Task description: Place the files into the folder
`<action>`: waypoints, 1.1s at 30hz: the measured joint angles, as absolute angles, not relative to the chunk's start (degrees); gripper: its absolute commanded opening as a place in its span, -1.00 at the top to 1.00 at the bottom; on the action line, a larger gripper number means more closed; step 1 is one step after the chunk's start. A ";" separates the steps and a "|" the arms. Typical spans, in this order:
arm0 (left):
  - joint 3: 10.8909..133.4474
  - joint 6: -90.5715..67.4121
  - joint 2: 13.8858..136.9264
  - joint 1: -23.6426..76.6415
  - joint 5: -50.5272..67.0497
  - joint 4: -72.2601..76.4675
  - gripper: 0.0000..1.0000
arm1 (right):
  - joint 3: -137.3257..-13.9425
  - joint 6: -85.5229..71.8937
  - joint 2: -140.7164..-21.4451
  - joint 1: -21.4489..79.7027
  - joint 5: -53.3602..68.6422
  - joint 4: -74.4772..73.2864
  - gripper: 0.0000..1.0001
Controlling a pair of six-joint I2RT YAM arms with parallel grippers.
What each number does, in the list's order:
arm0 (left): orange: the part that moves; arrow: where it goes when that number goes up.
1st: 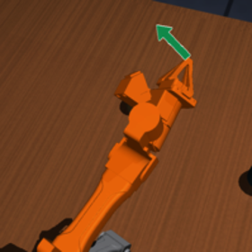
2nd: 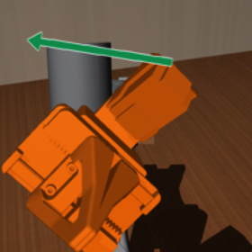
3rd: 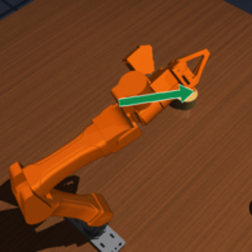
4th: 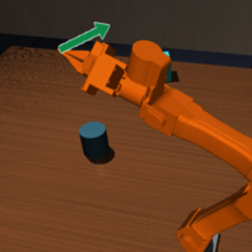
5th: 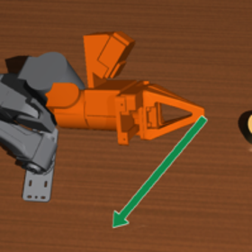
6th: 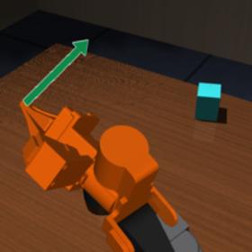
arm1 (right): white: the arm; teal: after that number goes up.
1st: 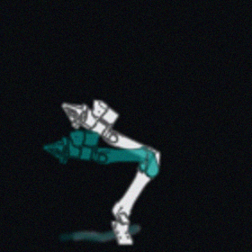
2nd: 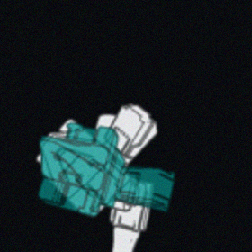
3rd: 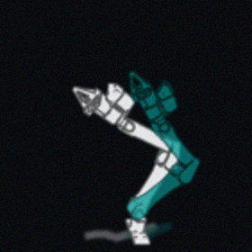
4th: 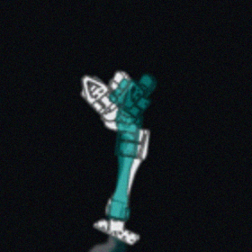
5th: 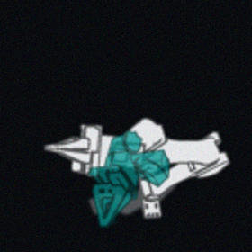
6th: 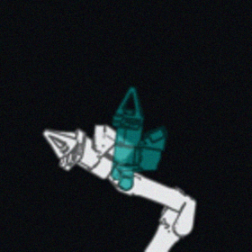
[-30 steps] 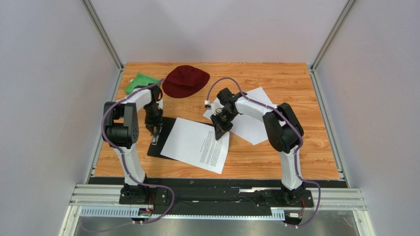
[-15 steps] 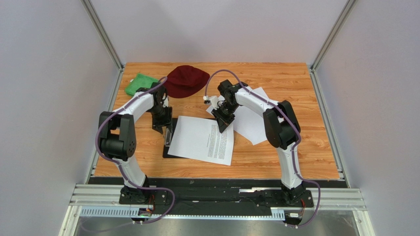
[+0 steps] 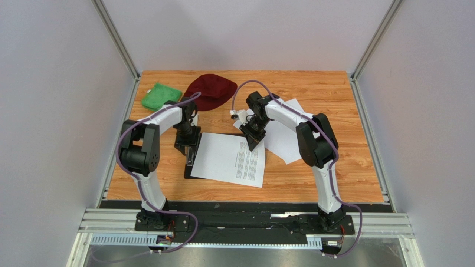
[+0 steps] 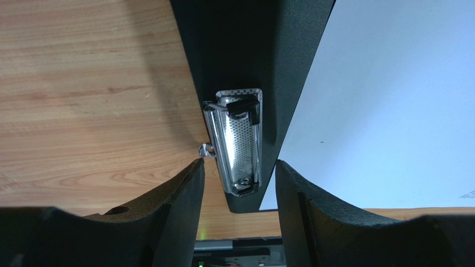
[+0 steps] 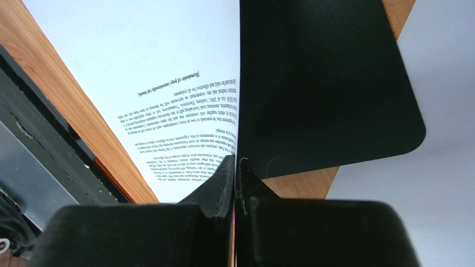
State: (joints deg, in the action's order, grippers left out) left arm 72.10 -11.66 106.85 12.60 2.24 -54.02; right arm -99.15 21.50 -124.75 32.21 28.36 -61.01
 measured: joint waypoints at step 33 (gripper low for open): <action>73.54 -7.99 109.16 13.17 -1.34 -54.50 -0.06 | -104.14 21.50 -127.63 34.76 26.81 -60.16 0.99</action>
State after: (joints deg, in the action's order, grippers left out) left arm 73.54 -7.99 109.16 13.17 -1.34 -54.50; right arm -104.14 21.50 -127.63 34.76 26.81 -60.16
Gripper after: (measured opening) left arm 0.496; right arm 0.007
